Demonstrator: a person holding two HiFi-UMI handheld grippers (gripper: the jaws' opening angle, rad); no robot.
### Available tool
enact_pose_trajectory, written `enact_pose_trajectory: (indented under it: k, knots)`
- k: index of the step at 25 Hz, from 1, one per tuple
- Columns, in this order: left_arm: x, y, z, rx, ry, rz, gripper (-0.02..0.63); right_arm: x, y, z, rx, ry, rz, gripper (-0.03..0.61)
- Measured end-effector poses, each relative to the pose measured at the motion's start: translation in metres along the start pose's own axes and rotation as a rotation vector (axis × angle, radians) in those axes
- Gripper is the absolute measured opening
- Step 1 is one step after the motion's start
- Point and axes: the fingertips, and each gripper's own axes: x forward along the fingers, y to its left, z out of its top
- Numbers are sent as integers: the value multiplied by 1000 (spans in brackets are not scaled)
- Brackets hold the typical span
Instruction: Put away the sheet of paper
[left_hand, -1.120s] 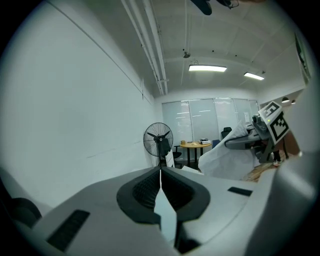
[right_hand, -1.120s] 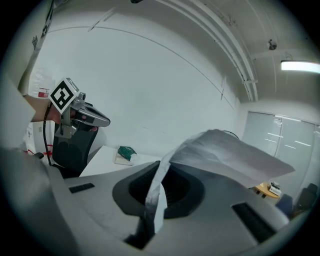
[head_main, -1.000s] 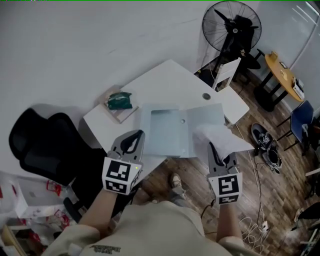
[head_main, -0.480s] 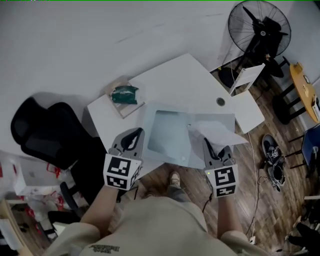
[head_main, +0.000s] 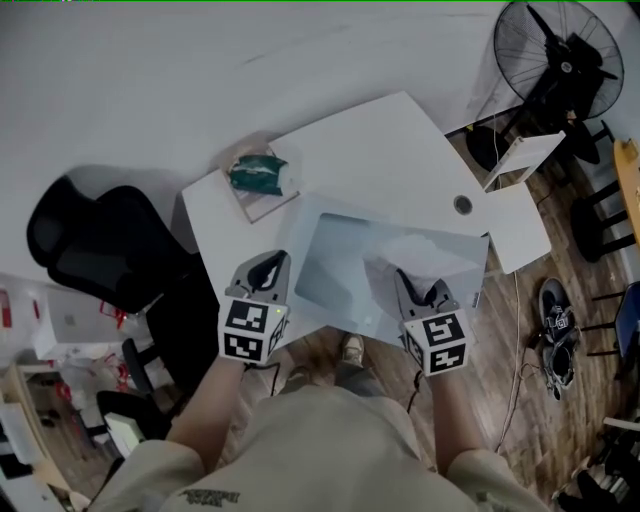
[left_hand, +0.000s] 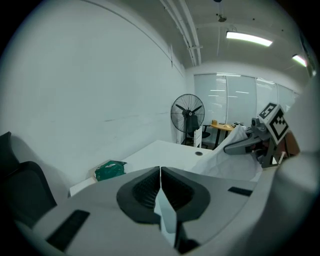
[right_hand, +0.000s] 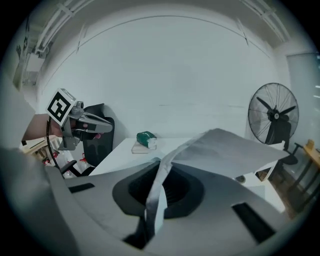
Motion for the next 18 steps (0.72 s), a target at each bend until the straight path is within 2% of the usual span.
enact_pose_trajectory:
  k: [4,12,18]
  knots:
    - [13,-1,-14,-14,38,20,25,23,-10,-27,59,54,49,25]
    - [40,-1,-36,-49,83,33,25,50,-26,-73,56,162,83,25]
    - [55,2,-72,-71,172,43,25,61,-32,-111,36,279,95,25]
